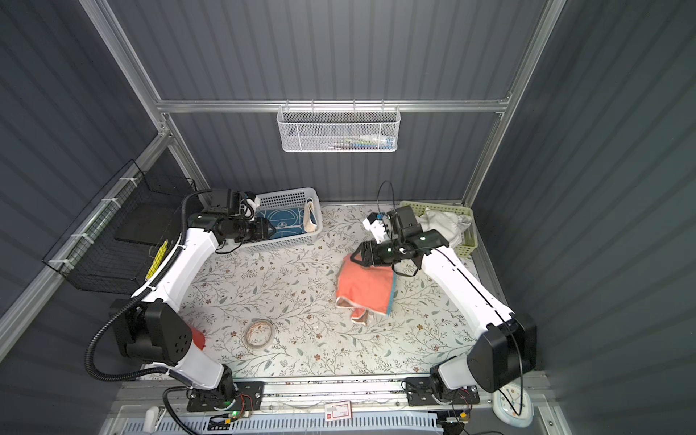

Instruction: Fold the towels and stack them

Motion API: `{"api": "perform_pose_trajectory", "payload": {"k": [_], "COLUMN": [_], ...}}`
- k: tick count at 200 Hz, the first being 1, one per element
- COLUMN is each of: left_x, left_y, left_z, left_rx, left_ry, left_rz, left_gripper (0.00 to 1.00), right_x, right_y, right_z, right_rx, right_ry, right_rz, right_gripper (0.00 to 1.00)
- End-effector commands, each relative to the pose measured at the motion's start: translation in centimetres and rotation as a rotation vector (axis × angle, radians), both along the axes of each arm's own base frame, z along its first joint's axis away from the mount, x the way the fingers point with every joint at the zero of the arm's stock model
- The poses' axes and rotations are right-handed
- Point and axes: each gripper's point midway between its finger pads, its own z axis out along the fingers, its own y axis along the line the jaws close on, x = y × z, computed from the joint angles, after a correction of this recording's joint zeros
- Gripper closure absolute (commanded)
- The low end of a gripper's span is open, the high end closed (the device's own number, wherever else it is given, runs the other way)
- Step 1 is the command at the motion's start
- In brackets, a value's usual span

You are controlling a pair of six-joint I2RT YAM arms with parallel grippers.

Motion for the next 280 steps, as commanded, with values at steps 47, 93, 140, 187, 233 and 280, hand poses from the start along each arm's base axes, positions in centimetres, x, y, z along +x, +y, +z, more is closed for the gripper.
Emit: {"api": "perform_pose_trajectory", "payload": {"k": [47,93,140,187,233,280], "left_x": [-9.0,-11.3,-10.4,-12.6,-15.1,-18.3], "left_y": [-15.9,-23.2,-25.8,-24.7,-22.0,-19.8], "left_z": [-8.9,-11.3,-14.7,-17.9,-19.8,-18.9], "left_rx": [0.176,0.220,0.244,0.167,0.137,0.057], "left_ry": [0.065,0.014,0.072,0.186,0.268,0.337], "left_rz": [-0.422,-0.574,-0.646,-0.556,-0.452,-0.371], "left_gripper": [0.52,0.49,0.58,0.60,0.60,0.59], "right_x": [0.4,-1.1,1.3,8.4,12.4,10.6], "right_y": [-8.8,-11.2,-10.9,-8.6,-3.2,4.9], "right_z": [-7.4,-12.5,-14.4,-15.1,-15.3,-11.4], "right_rx": [-0.228,-0.371,-0.344,-0.244,-0.127,-0.022], "right_ry": [0.173,0.275,0.277,0.196,0.216,0.187], "right_rz": [-0.306,-0.365,-0.382,-0.401,-0.290,-0.084], "right_gripper": [0.37,0.38,0.39,0.45,0.52,0.60]}}
